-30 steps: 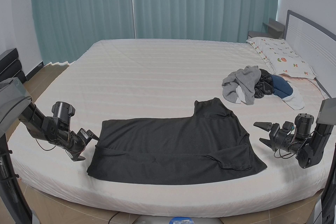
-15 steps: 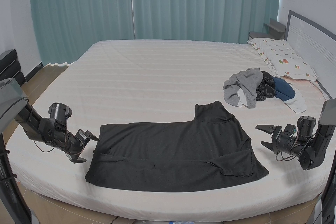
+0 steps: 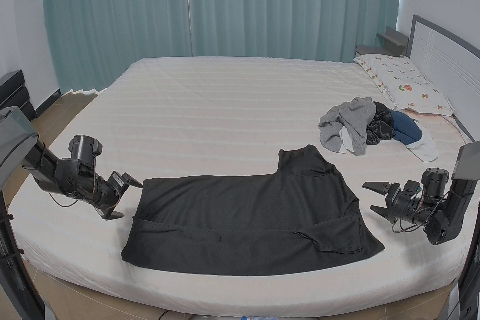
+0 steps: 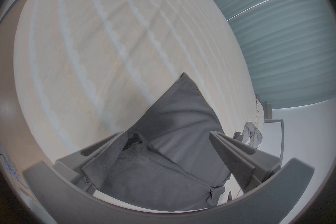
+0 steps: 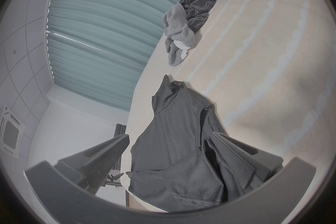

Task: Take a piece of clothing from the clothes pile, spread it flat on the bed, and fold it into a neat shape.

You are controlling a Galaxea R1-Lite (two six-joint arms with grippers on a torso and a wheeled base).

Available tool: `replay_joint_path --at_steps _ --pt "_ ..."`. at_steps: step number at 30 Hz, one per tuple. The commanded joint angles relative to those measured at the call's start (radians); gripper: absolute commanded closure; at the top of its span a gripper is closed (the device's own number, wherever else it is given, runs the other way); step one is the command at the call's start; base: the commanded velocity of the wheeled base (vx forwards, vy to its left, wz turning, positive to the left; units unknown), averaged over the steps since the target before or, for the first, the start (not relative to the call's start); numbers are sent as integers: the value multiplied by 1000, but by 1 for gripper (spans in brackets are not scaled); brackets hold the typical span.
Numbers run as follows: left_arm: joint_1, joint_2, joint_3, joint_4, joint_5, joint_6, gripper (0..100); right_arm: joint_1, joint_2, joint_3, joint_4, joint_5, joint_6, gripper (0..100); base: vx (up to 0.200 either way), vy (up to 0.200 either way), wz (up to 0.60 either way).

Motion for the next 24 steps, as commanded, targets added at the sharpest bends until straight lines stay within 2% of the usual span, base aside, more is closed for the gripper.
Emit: replay_joint_path --at_steps 1,6,11,14,15,18,24 --pt "-3 119 -161 -6 -4 6 0 -2 24 -7 0 -2 -3 0 0 0 0" --pt "-37 240 -284 -15 8 11 0 -2 44 -18 1 -3 -4 0 0 0 0" --pt "-39 327 -384 -153 -1 8 0 -2 62 -22 1 -3 -6 0 0 0 0" --pt "-39 372 -396 -216 -1 17 0 -5 64 -27 3 -3 -7 0 0 0 0" --pt "-36 393 -387 -273 -1 57 0 -13 62 -35 9 -3 -7 0 0 0 0" --pt "3 401 -368 -305 -4 123 0 -33 71 -47 14 -3 -7 0 0 0 0" --pt "27 402 -361 -331 -26 126 0 -25 102 -53 17 -3 -7 0 0 0 0"
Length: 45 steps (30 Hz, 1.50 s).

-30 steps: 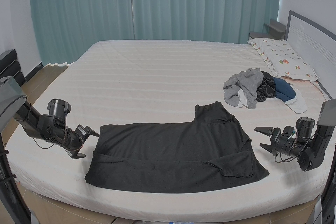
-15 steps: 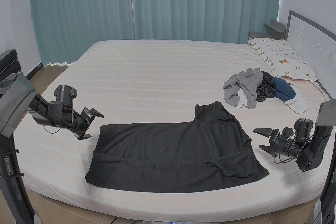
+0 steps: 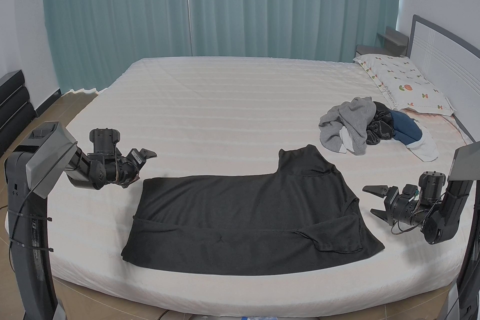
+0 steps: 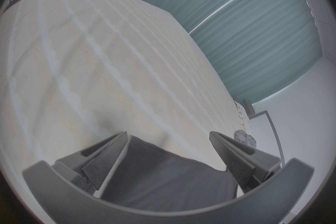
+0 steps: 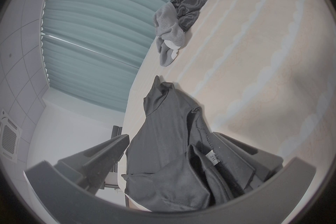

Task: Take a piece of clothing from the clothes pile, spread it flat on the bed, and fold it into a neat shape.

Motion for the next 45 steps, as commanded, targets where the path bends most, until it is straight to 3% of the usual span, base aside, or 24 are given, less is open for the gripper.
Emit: replay_joint_path --at_steps 1,26,27,34,43,45 --pt "12 33 6 -14 -8 -2 0 1 36 -6 0 0 0 0 0 0 0" --pt "-26 73 -16 -36 -7 7 0 2 59 -23 0 0 -5 0 0 0 0" --pt "-24 77 -21 -36 -5 7 100 2 59 -23 0 0 -5 0 0 0 0" --pt "-24 84 -31 -37 4 5 100 2 59 -23 0 0 -5 0 0 0 0" --pt "-17 79 -44 -39 84 -10 100 -1 48 -23 -9 -1 -5 0 0 0 0" --pt "-15 76 -53 -39 114 -59 100 -6 45 -28 -10 -6 -5 0 0 0 0"
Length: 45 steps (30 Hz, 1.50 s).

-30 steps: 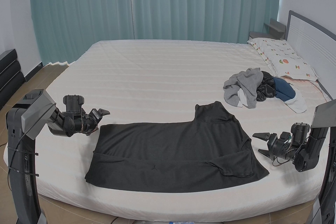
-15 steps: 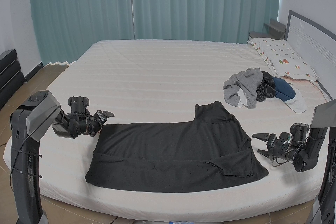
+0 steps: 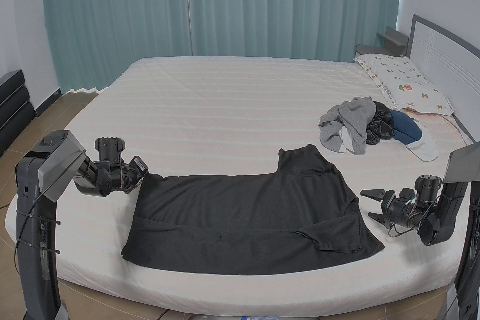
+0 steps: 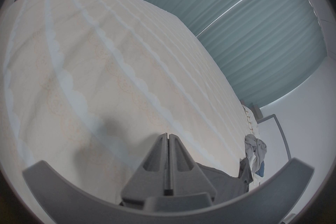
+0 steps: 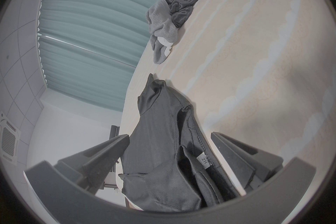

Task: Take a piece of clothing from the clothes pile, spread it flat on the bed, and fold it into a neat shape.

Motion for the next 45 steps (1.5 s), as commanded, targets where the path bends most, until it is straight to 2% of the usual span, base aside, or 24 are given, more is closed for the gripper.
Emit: replay_joint_path --at_steps 1,6,8,11,14,19,21,22,24,28,29,30,32,33,38,45 --pt "4 -7 -13 -1 28 -56 100 -5 -9 -5 -2 -4 0 0 0 0 0" --pt "6 -7 -14 -9 29 -85 100 1 -35 -11 -4 -27 -1 0 0 0 0" --pt "7 -12 -3 -29 31 -88 100 15 -69 -22 -5 -64 -9 0 0 0 0" --pt "10 -20 4 -30 34 -97 100 60 -75 -43 6 -107 -9 0 0 0 0" --pt "14 -18 4 -30 48 -109 100 98 -80 -92 33 -116 -12 0 0 0 0" --pt "14 -18 10 -30 48 -109 100 138 -103 -224 170 -119 -20 0 0 0 0" --pt "14 -18 13 -30 49 -109 100 173 -98 -393 364 -136 -52 0 0 0 0" --pt "14 -20 13 -29 48 -109 100 175 -95 -410 383 -142 -57 0 0 0 0" --pt "14 -20 15 -29 49 -109 100 202 -51 -536 510 -223 -106 0 0 0 0" --pt "12 -21 32 -33 48 -105 100 262 78 -717 624 -395 -219 0 0 0 0" --pt "12 -21 32 -33 48 -105 100 265 81 -721 625 -400 -222 0 0 0 0" --pt "12 -21 32 -33 48 -105 100 285 124 -776 651 -446 -261 0 0 0 0" --pt "12 -21 32 -33 48 -105 100 290 135 -795 657 -456 -271 0 0 0 0" --pt "12 -21 33 -33 48 -105 100 299 185 -885 708 -489 -333 0 0 0 0" --pt "10 -23 35 -33 48 -103 100 291 258 -1040 803 -510 -383 0 0 0 0" --pt "9 -23 35 -33 49 -103 100 282 320 -1157 819 -510 -397 0 0 0 0"
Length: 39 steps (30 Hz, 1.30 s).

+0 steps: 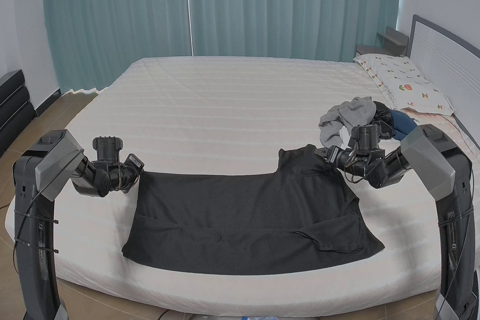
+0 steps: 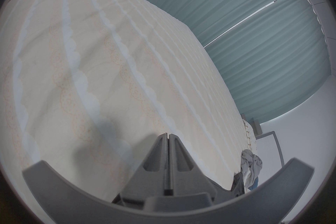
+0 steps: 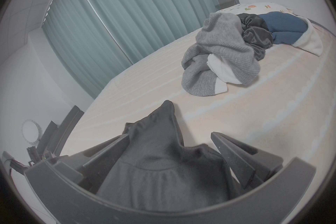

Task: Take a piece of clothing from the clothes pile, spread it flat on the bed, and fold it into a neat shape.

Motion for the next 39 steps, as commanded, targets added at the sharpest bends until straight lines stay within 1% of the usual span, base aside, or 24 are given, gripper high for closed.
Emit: replay_joint_path --at_steps 1,8,9,21,27,31,39 --pt "-1 -3 2 0 0 0 100 0 106 -95 15 -3 -19 0 0 0 0" --pt "-1 -1 2 0 0 0 100 -7 119 -126 16 2 -32 0 0 0 0" --pt "-1 -1 2 0 0 0 100 -7 119 -126 16 2 -32 100 0 0 0" --pt "2 -6 -1 1 -1 -5 100 -20 88 -96 3 0 -29 100 0 0 0" --pt "5 -57 14 3 0 -9 100 -22 45 -75 -37 -8 -9 100 0 0 0" --pt "11 -84 48 0 0 -11 100 -33 10 -18 -89 -8 13 100 0 0 0" --pt "11 -87 55 -14 3 -9 100 -43 -13 6 -114 -15 63 100 0 0 0"
